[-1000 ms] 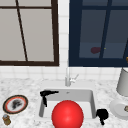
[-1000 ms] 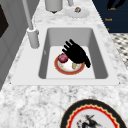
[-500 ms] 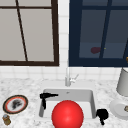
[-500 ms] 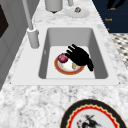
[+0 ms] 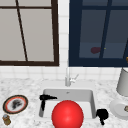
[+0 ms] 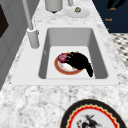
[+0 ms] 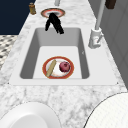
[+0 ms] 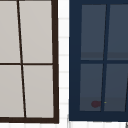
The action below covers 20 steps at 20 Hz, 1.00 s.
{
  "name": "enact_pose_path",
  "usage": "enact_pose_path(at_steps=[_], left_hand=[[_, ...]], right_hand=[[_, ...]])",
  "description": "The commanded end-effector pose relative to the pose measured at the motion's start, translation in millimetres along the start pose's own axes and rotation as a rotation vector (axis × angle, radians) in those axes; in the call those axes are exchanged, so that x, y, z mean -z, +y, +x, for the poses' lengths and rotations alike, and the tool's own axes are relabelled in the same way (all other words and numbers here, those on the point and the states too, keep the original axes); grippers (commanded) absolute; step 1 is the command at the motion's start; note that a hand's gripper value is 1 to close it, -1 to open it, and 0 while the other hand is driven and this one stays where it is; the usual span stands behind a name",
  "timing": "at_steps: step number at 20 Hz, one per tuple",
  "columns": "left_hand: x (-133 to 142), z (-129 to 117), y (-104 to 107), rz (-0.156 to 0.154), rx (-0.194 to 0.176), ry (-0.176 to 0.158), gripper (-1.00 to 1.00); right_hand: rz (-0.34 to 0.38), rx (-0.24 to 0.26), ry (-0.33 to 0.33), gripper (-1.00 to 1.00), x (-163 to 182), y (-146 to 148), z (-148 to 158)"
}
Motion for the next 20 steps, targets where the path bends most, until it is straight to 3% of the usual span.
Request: enact_pose_path(at_steps=[1,6,9,13,15,16,17,18,19,20], left_hand=[[0,0,0,-0.038,-0.05,0.122,-1.0],[5,5,6,-0.057,-0.074,0.175,-1.0],[0,2,7,-0.021,-0.076,0.207,-1.0],[0,2,10,-0.023,-0.084,0.226,-1.0],[2,1,3,-0.054,-0.045,0.247,-1.0],[5,2,-5,-0.063,-0.033,0.233,-1.0],[2,4,-3,-0.035,-0.042,0.177,-1.0],[7,10,-8,-0.04,-0.045,0.156,-1.0],[7,2,1,-0.067,-0.103,0.157,-1.0],[25,15,7,-0.104,-0.117,0.167,-1.0]], right_hand=[[0.0,0.0,0.0,0.0,0,0,0],[0.0,0.0,0.0,0.0,0,0,0],[0.0,0.0,0.0,0.0,0,0,0],[0.0,0.0,0.0,0.0,0,0,0],[0.0,0.0,0.0,0.0,0,0,0],[0.0,0.0,0.0,0.0,0,0,0],[0.0,0.0,0.0,0.0,0,0,0],[0.0,0.0,0.0,0.0,0,0,0],[0.0,0.0,0.0,0.0,0,0,0],[0.0,0.0,0.0,0.0,0,0,0]])
